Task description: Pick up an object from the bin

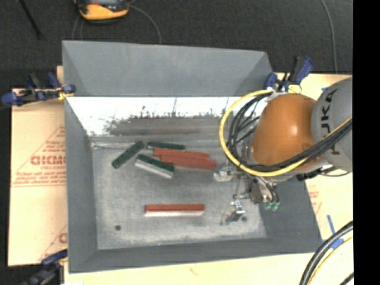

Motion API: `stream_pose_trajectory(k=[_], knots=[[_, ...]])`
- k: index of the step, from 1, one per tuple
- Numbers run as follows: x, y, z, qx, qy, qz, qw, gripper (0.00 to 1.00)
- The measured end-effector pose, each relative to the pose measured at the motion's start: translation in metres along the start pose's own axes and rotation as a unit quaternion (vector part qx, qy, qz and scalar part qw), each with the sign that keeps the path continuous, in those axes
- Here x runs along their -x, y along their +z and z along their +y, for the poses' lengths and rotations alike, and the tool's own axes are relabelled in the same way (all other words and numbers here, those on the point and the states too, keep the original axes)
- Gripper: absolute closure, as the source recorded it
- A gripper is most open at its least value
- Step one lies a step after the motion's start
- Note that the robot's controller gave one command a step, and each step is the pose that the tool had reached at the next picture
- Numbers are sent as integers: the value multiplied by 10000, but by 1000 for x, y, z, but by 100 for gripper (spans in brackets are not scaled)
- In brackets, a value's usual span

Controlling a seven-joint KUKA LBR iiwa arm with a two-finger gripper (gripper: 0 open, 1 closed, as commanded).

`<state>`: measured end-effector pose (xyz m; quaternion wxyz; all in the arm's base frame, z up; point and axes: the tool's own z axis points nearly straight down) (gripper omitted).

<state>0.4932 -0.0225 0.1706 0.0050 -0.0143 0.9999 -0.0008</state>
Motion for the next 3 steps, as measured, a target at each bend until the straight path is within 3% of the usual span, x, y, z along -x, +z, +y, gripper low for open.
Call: stream_pose_trajectory(k=[1, 2, 3], knots=[[3, 93, 33, 10, -794, 87, 9968, 100], [4, 93, 33, 8, -798, 86, 9968, 100], [12, -46, 24, 7, -693, 33, 9976, 100]])
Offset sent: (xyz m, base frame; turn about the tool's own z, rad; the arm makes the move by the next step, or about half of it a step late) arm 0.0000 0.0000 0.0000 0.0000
